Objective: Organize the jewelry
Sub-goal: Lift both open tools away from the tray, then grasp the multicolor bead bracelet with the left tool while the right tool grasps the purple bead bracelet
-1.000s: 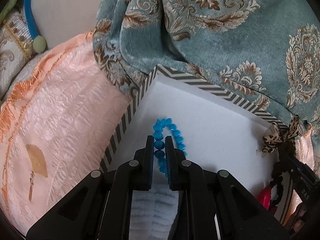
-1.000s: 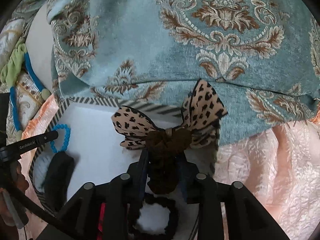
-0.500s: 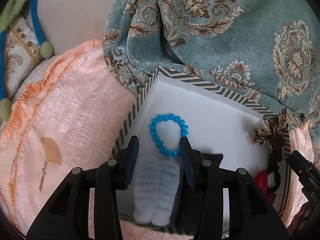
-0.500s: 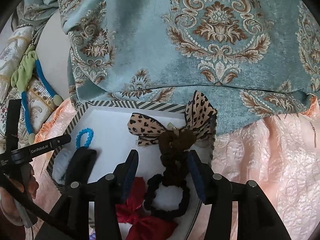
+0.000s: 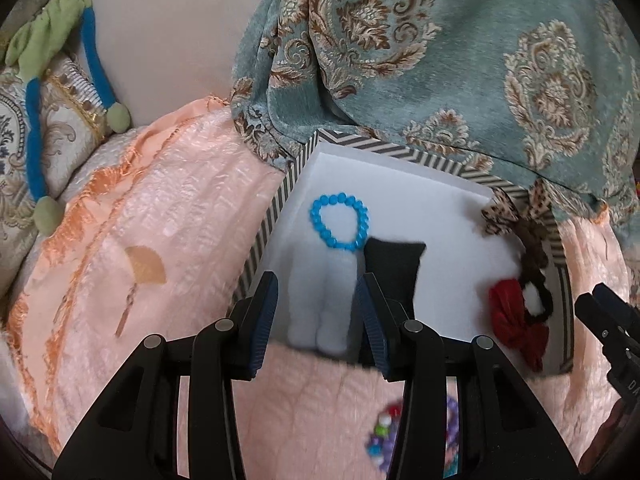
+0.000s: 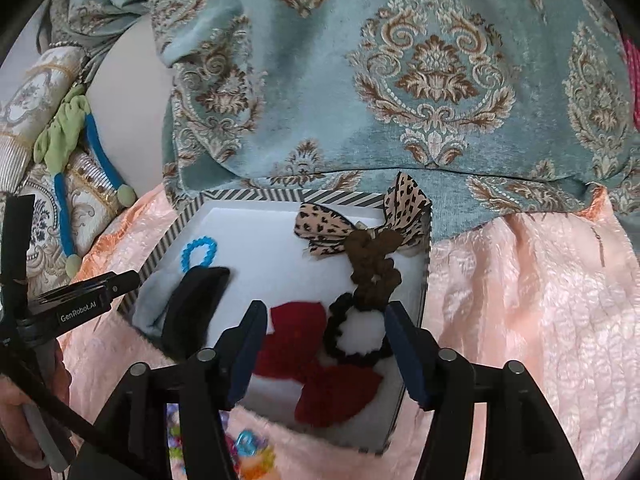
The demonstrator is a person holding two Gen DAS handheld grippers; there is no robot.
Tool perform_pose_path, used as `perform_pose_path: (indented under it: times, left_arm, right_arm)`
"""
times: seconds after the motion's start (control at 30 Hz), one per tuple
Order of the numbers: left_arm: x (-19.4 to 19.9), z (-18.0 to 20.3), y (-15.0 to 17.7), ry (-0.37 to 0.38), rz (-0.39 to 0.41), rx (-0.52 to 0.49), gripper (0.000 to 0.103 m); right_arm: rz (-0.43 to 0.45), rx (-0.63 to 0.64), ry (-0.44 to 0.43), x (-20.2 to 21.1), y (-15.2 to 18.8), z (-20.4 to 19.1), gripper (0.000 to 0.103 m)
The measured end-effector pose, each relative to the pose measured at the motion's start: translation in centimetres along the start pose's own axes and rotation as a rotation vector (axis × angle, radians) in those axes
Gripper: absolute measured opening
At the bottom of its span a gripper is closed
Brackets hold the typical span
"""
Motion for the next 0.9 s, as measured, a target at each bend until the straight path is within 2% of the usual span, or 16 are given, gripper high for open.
perform_pose_path:
  times: [0.07,0.53,0.9]
  left_arm:
    - [1.3,0.0,0.6,0.001,0.009,-0.003,0.041]
    - [8.9,-0.1,4.5,-0.007,0.087,-0.024,0.041]
    - [12.0,0.3,6.1,-0.011,0.113,-0.029,0.041]
  right_arm:
    - [0.007,0.015,0.007,1.0,0.5,-0.7,0.066]
    - [-0.009,-0.004,-0.018,6.5,4.2,-3.7,0.066]
    - [0.005,0.021,-0.037,10.1,5.5,-5.2,0.066]
Point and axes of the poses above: each gripper's, at about its wrist camera, not at the fingertips, and x roughly against the way its jaws point, z to its right, y to its underside, the point moved 2 cm from there along -x, roughly the way its jaws point, and after that the axes turned 14 degrees about z, right-handed, at the moved point
